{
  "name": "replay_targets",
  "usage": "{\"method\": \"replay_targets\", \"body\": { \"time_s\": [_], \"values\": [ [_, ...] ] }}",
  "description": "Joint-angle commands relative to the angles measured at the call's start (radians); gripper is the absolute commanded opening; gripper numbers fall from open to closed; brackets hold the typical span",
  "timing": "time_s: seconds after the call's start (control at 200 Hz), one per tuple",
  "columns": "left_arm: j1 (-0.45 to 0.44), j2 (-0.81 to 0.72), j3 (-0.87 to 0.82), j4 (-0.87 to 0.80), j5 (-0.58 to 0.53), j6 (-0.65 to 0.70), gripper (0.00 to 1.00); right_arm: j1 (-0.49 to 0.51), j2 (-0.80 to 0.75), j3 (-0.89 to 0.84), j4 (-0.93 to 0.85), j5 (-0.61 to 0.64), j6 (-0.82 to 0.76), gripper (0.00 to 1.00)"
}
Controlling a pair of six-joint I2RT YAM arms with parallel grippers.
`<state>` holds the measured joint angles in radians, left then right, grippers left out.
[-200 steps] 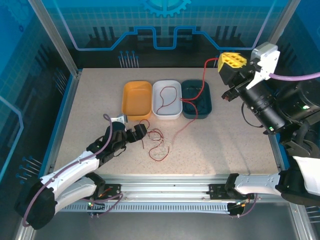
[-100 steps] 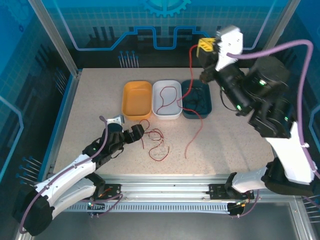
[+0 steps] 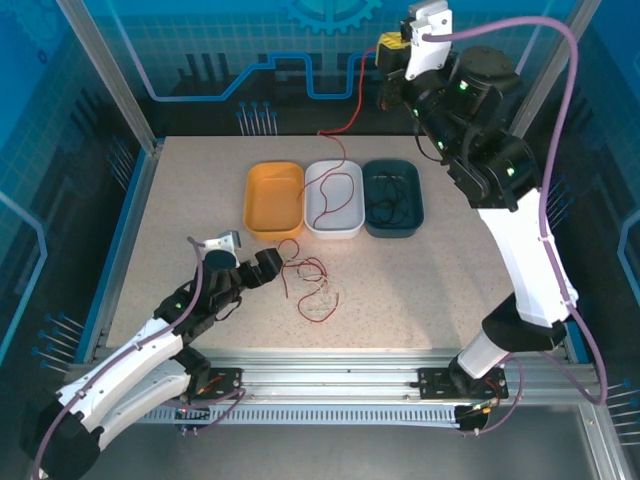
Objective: Untangle the cables
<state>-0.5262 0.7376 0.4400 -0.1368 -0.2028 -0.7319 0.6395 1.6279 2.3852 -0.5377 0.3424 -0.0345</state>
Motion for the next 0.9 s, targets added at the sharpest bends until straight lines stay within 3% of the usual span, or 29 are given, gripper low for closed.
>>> {"method": "replay_targets", "body": {
  "time_s": [0.0, 0.896],
  "values": [
    [0.006, -0.023, -0.014, -0.033, -0.026, 0.000, 0.99, -0.022, 0.050, 0.039, 0.038, -0.046, 0.034, 0.00],
    [0.006, -0.016, -0.027, -0.030, -0.017, 0.002, 0.99, -0.069, 0.314, 0.025, -0.031, -0.049, 0.057, 0.00]
  ]
}}
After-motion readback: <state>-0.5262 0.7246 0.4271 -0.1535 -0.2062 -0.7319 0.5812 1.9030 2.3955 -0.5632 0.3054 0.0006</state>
